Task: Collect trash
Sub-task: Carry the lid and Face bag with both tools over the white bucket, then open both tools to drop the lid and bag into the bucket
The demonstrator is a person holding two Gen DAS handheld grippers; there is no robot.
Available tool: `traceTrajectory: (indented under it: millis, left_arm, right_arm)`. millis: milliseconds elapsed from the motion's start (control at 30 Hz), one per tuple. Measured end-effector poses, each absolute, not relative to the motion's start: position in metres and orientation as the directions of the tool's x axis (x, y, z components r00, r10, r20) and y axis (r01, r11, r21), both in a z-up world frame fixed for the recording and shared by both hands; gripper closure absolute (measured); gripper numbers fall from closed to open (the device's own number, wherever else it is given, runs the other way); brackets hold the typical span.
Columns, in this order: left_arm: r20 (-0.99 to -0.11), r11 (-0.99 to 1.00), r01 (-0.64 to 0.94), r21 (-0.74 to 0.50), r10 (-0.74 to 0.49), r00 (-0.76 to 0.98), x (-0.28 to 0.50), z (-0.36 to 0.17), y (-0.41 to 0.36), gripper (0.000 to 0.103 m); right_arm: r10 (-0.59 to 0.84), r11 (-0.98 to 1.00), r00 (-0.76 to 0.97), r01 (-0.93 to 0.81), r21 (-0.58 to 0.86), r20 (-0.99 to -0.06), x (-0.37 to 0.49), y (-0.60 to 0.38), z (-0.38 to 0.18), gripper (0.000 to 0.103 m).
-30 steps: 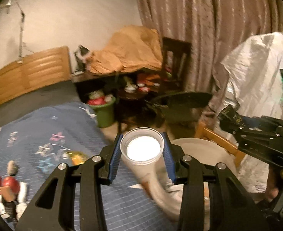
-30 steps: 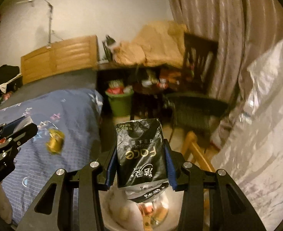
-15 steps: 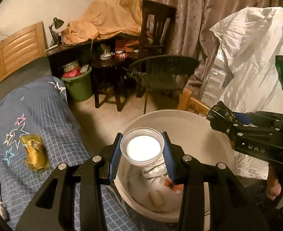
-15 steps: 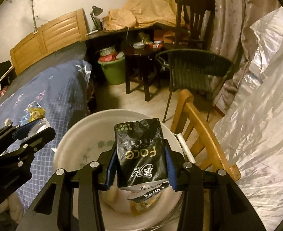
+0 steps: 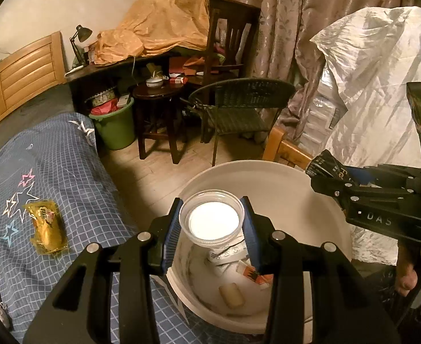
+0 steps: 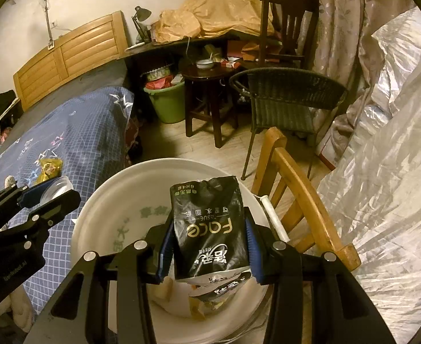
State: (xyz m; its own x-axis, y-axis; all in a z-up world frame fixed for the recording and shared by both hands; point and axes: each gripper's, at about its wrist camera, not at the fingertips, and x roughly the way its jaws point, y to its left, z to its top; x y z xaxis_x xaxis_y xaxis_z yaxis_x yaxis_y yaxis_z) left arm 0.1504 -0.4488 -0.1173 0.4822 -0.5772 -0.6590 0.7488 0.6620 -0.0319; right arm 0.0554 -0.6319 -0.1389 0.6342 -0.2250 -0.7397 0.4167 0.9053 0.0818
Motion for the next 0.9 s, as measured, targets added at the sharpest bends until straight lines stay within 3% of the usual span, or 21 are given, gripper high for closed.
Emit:
traceTrajectory:
  millis: [133,167,200,267,700,900]
  left_arm:
    - [-0.659,0.66,0.75,-0.035,-0.58,0.479,0.15,-0.117,-0.449,0.064]
    - [-0.663,0.659,0.751,-0.034,-0.578,0.477,0.15,-0.118,-0.449,0.053]
    - [-0.662,0.664,0.747,-0.032,-0.574,0.482,0.15,-0.118,-0.448,0.033]
    - [-0.654,0.67,0.742,-0.028,-0.574,0.493,0.15,-0.117,-0.446,0.026]
    - [-0.646,0.675,0.737,-0.034,-0.578,0.499,0.148,-0.112,-0.435,0.026]
    - [-0.63,0.689,0.724,-0.039,-0.58,0.517,0.144,-0.105,-0.404,0.026]
  right_arm:
    - [-0.223,0.906,0.634,0.416,0.083,-0.741,0.056,-0.632,-0.139,0.058]
    - [-0.226,0.904,0.635,0.419,0.082,-0.739,0.057,-0.632,-0.139,0.054]
    - [-0.228,0.903,0.637,0.422,0.084,-0.736,0.057,-0.632,-0.137,0.052]
    - [-0.233,0.899,0.643,0.429,0.091,-0.729,0.056,-0.634,-0.135,0.047]
    - [-0.245,0.898,0.665,0.429,0.093,-0.706,0.049,-0.625,-0.127,0.047]
    - [-0.286,0.911,0.739,0.408,0.067,-0.611,0.034,-0.585,-0.103,0.045]
